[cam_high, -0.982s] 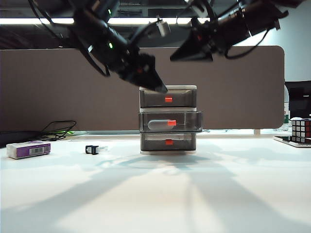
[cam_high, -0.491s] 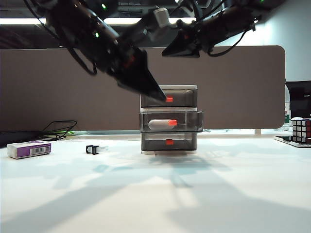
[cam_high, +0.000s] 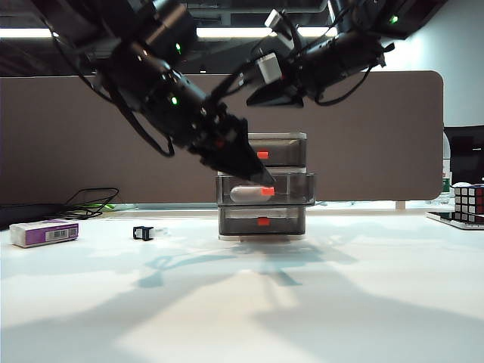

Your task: Open the second layer of the drawer on the table, pick up the earphone case on the table and put it in, and finally close the drawer.

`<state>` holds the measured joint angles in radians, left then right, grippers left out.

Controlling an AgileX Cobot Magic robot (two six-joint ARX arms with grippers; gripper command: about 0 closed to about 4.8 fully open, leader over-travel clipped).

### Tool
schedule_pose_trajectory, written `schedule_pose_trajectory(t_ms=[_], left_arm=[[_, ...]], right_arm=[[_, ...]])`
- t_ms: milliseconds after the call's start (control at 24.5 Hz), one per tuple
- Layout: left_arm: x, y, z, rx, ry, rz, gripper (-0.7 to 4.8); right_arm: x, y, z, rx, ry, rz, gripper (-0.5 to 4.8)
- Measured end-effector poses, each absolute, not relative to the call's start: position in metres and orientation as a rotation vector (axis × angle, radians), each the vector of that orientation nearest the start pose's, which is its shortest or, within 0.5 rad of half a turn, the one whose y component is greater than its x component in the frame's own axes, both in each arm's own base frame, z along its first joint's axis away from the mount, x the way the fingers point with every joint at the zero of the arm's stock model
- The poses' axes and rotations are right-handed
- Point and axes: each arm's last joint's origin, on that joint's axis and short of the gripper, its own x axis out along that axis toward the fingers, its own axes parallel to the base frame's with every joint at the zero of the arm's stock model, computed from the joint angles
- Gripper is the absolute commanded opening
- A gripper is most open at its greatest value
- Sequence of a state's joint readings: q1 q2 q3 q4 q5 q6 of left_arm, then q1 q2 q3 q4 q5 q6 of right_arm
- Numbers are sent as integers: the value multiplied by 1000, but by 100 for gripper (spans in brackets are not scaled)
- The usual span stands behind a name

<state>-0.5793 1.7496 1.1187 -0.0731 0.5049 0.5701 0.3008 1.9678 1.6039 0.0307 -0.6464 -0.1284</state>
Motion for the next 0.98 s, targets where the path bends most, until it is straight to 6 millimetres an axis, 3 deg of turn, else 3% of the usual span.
schedule_pose_trajectory(t_ms=[164, 368, 777, 982], left_arm=[[307, -217, 198, 514, 431, -1217, -6], [316, -219, 198, 565, 381, -1069, -6], [324, -220, 205, 587, 284, -935, -6], [329, -220, 199, 586, 281, -925, -6]], right_arm=[[435, 153, 274, -50, 334, 951, -5], [433, 152, 266, -68, 412, 921, -5], [433, 151, 265, -70, 423, 919, -5], [433, 152, 264, -79, 420, 919, -5]])
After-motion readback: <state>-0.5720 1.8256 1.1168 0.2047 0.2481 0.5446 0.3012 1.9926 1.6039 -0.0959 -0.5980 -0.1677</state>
